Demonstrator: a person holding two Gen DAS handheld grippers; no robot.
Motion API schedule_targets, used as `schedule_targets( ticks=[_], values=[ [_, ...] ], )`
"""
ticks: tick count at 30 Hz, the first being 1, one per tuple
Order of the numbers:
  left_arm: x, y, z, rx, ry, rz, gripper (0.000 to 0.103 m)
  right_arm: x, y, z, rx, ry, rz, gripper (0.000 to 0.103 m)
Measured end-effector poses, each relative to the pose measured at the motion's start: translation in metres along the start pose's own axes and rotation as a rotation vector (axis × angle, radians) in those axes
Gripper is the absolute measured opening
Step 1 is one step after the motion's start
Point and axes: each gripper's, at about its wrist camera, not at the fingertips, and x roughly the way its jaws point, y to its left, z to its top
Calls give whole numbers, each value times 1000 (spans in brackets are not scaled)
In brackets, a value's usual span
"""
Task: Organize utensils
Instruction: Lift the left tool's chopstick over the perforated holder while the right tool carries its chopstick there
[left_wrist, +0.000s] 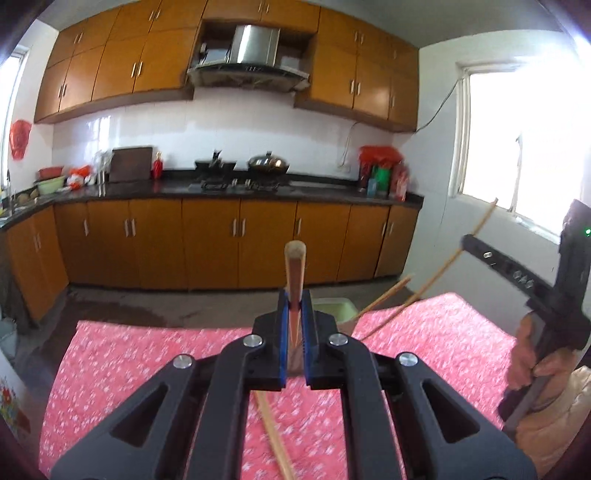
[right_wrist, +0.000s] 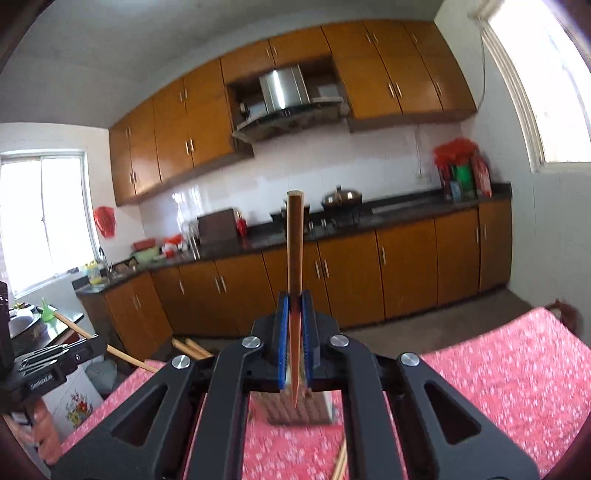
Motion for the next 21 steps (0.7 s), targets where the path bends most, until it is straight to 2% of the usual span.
schedule_targets(
  ticks=[5, 7, 15, 21],
  values=[
    [21, -16, 22, -25, -64, -2, 8, 19, 9, 6, -14, -56, -14, 8],
    [34, -21, 25, -13, -77, 15, 8, 28, 14, 3, -41, -69, -46, 8],
    [99, -20, 4, -16, 30, 28, 8, 83, 0, -23, -19, 33, -96, 8],
    [120, -6, -7, -67, 70, 19, 8, 91, -1, -38, -4, 81, -67, 9]
  ],
)
